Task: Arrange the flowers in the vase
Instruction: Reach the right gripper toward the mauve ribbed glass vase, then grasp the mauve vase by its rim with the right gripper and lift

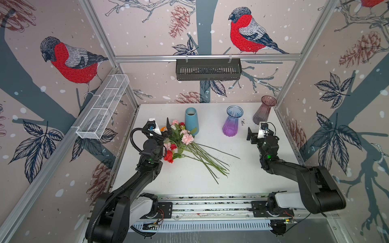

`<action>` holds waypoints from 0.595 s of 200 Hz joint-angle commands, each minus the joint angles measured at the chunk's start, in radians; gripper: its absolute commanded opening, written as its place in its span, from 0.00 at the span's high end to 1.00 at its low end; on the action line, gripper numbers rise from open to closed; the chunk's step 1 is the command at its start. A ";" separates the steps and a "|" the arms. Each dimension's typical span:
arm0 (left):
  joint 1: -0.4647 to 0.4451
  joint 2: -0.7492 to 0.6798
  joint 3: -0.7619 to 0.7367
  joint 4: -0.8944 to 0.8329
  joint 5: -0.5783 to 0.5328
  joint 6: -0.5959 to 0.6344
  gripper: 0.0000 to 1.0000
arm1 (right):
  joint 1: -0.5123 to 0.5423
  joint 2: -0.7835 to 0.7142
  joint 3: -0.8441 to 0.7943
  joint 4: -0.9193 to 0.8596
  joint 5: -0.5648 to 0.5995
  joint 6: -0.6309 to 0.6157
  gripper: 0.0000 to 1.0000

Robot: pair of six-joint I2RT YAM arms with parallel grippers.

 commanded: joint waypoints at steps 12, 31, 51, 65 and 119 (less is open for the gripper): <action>-0.109 0.049 0.139 -0.218 -0.023 -0.030 0.01 | 0.074 -0.083 0.142 -0.367 -0.002 0.201 0.00; -0.164 0.068 0.158 -0.257 -0.018 -0.063 0.01 | 0.067 -0.078 0.258 -0.651 -0.040 0.512 0.00; -0.214 0.062 0.132 -0.211 -0.025 -0.109 0.01 | 0.018 -0.046 0.295 -0.759 -0.201 0.563 0.00; -0.225 0.070 0.157 -0.232 0.027 -0.108 0.01 | -0.004 -0.067 0.287 -0.765 -0.223 0.562 0.00; -0.223 0.143 0.403 -0.534 0.248 0.019 0.02 | -0.060 -0.171 0.615 -1.114 0.139 0.562 0.01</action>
